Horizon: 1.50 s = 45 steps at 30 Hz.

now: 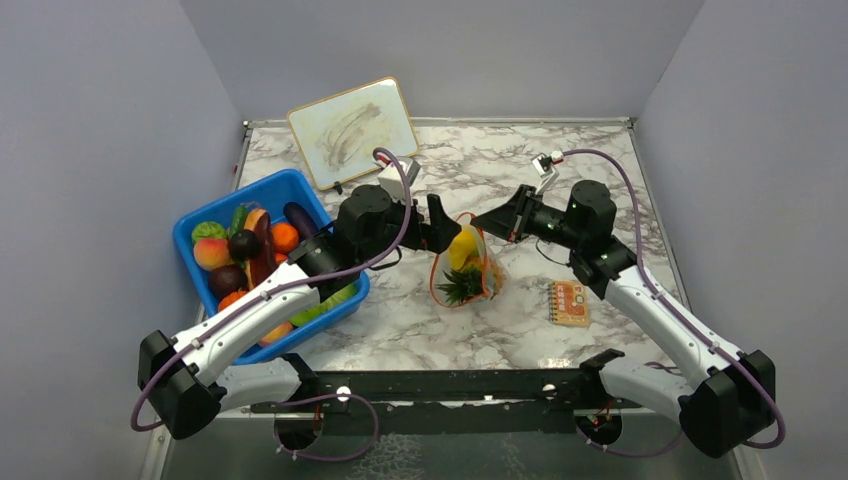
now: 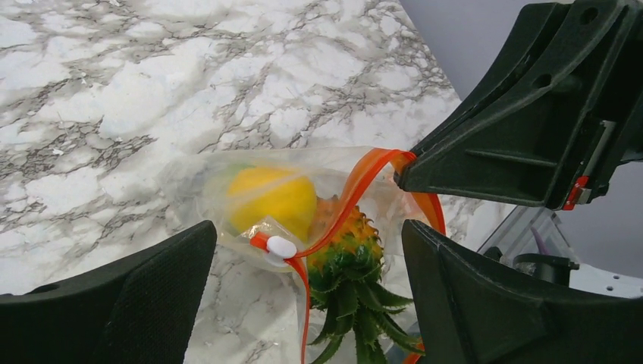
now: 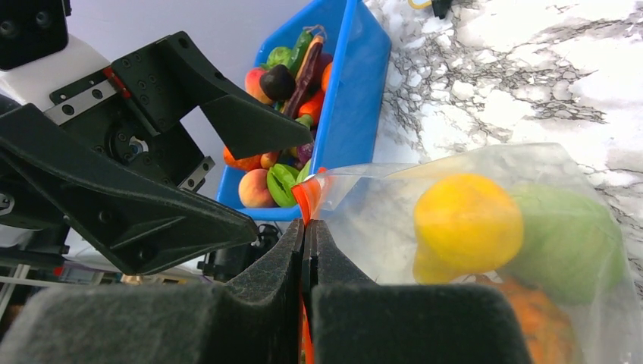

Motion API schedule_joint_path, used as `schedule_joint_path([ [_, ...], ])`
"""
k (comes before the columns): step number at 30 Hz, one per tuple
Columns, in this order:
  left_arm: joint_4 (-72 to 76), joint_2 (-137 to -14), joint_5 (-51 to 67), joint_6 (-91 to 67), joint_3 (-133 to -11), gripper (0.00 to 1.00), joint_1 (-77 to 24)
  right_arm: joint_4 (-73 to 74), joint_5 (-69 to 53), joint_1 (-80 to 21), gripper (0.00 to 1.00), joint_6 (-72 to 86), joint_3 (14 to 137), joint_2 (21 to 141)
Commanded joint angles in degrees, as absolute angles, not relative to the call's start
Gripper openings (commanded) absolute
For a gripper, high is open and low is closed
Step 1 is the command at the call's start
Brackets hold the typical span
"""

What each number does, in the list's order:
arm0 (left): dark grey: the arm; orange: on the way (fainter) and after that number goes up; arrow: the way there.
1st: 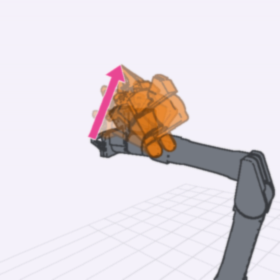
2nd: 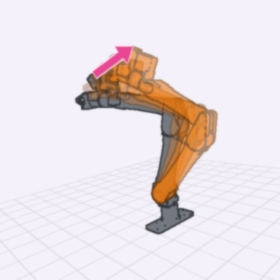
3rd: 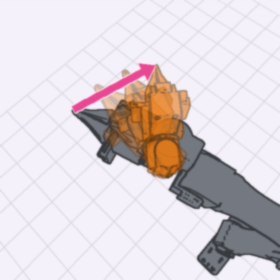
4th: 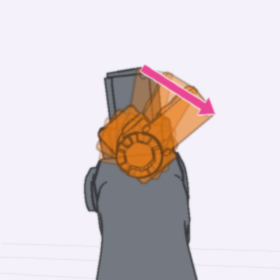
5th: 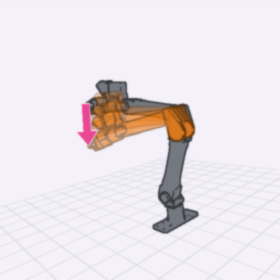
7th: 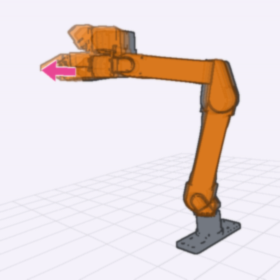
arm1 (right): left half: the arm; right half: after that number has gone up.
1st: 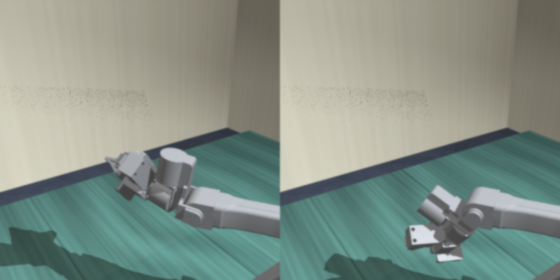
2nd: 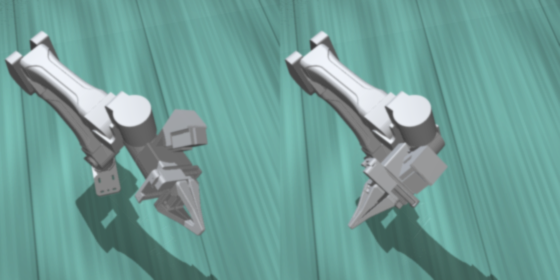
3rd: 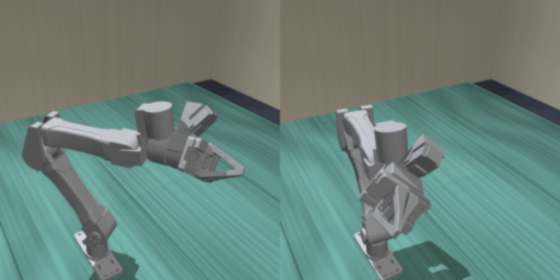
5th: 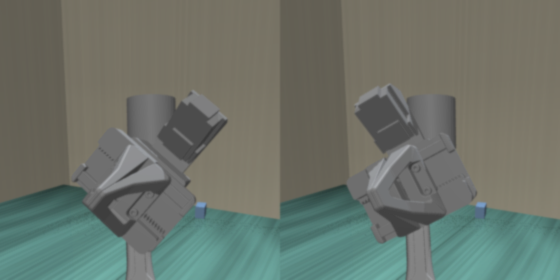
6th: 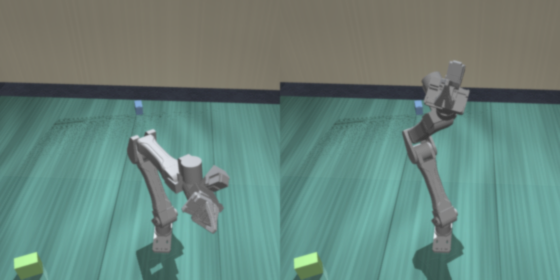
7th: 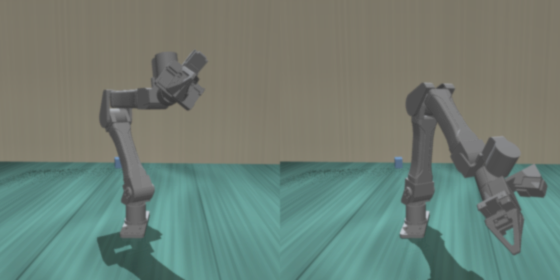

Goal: Place the food in the zip-top bag and seal the zipper
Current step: Place the fake fruit in the zipper food storage bag, then pick up the fake fruit from the bin.

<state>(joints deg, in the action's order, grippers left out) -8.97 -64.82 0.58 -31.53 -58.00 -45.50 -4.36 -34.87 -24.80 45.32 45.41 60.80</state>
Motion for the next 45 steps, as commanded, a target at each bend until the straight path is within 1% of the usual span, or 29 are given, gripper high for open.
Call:
schedule_joint_path([
  [1,-11.25,-63.34,-2.31,-28.00,-58.62,0.92,-45.66,-7.77,-36.17,-25.14,0.01,45.87,45.19,59.48],
  [8,-15.33,-60.23,-5.56,-21.57,-58.91,0.83,-45.64,-7.47,-35.78,-25.14,0.01,45.50,44.92,59.24],
  [12,-17.13,-57.21,-10.91,-18.96,-58.34,0.82,-45.61,-7.63,-35.61,-25.14,0.01,45.38,44.99,59.57],
  [15,-19.81,-55.57,-18.08,-19.61,-58.19,0.83,-45.63,-6.50,-36.11,-25.14,0.01,44.76,46.25,59.98],
  [21,-27.20,-54.61,-37.26,-24.55,-58.51,0.88,-45.42,-6.23,-34.74,-25.14,0.01,43.71,46.19,59.03],
  [24,-29.71,-55.05,-42.56,-25.92,-58.93,0.88,-44.02,-6.19,-35.40,-25.14,0.01,43.53,46.38,59.52],
  [28,-30.68,-55.81,-42.97,-26.34,-58.86,0.88,-39.10,-5.85,-36.11,-25.13,0.01,43.18,46.55,59.70],
  [32,-30.08,-57.48,-37.33,-25.31,-58.37,0.88,-29.64,-5.69,-35.99,-25.13,0.01,43.07,46.18,58.96],
  [34,-29.65,-58.56,-36.50,-25.14,-58.27,0.88,-26.24,-5.54,-35.79,-25.14,0.01,43.19,45.99,58.61],
  [38,-28.36,-60.80,-37.17,-25.01,-57.92,0.92,-20.39,-4.83,-35.92,-25.14,0.01,43.30,46.62,58.58],
  [42,-24.57,-62.69,-37.07,-27.62,-54.76,0.91,-13.74,-4.42,-35.99,-25.14,0.01,43.12,47.28,58.68],
  [45,-26.94,-66.57,-38.93,-32.70,-55.19,0.92,-9.54,-3.68,-36.08,-25.14,0.01,42.82,47.85,58.98],
])
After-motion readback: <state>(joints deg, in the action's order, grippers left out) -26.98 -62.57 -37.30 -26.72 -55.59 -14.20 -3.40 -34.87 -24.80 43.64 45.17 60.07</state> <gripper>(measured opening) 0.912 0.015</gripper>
